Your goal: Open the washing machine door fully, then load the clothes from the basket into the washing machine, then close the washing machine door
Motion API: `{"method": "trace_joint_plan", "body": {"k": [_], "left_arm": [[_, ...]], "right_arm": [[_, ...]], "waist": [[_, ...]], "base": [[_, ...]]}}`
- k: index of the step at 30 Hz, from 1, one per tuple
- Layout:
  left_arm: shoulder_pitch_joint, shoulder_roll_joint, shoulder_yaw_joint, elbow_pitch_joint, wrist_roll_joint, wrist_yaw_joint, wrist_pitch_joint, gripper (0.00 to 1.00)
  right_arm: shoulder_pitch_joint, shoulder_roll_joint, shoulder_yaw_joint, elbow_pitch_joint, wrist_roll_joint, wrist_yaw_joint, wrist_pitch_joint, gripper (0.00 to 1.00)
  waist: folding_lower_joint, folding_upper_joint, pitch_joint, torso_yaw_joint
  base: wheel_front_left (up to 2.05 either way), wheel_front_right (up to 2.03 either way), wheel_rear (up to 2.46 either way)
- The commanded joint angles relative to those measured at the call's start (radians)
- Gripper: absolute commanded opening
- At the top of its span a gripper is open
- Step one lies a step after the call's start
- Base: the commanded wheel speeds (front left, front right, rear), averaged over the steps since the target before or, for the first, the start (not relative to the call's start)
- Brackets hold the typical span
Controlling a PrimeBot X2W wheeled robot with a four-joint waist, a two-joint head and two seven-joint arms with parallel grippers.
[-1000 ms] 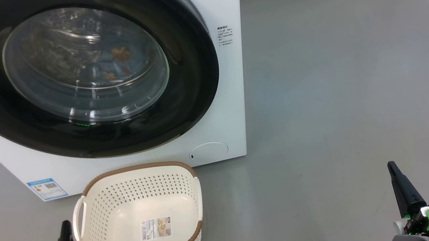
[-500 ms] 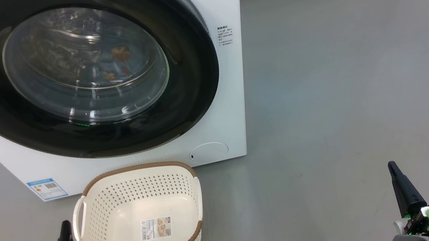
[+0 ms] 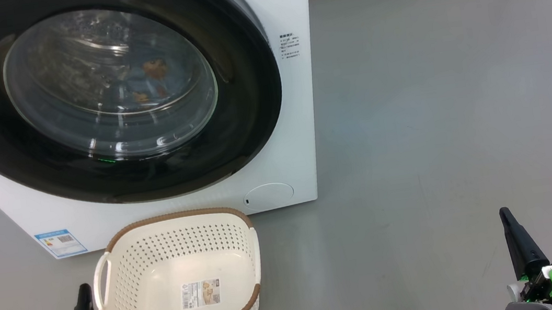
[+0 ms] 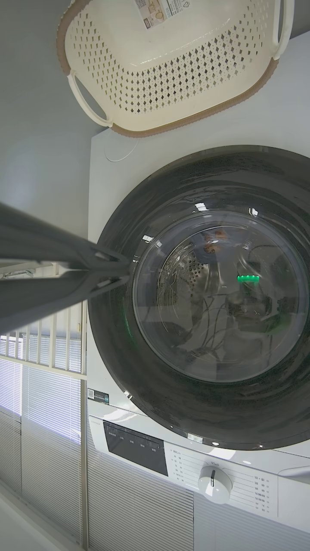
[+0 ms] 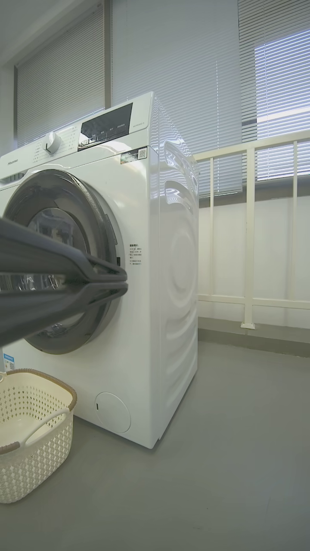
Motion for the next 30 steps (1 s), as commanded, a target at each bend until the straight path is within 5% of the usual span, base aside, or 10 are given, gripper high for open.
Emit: {"method": "trace_joint_plan", "body": {"k": [1, 30], "left_arm": [[-0.041, 0.015, 0.034, -0.016, 0.008, -0.011, 0.006, 0.00], [-0.041, 0.014, 0.035, -0.016, 0.009, -0.011, 0.007, 0.00]], "right_arm": [[-0.041, -0.002, 0.025, -0.024, -0.009, -0.001, 0.006, 0.00], [-0.041, -0.001, 0.023, -0.024, -0.011, -0.001, 0.008, 0.00]], "waist": [[0.0000, 0.0000, 0.000, 0.000], [0.0000, 0.0000, 0.000, 0.000]], "base": [[0.00, 0.00, 0.00], [0.00, 0.00, 0.00]]}}
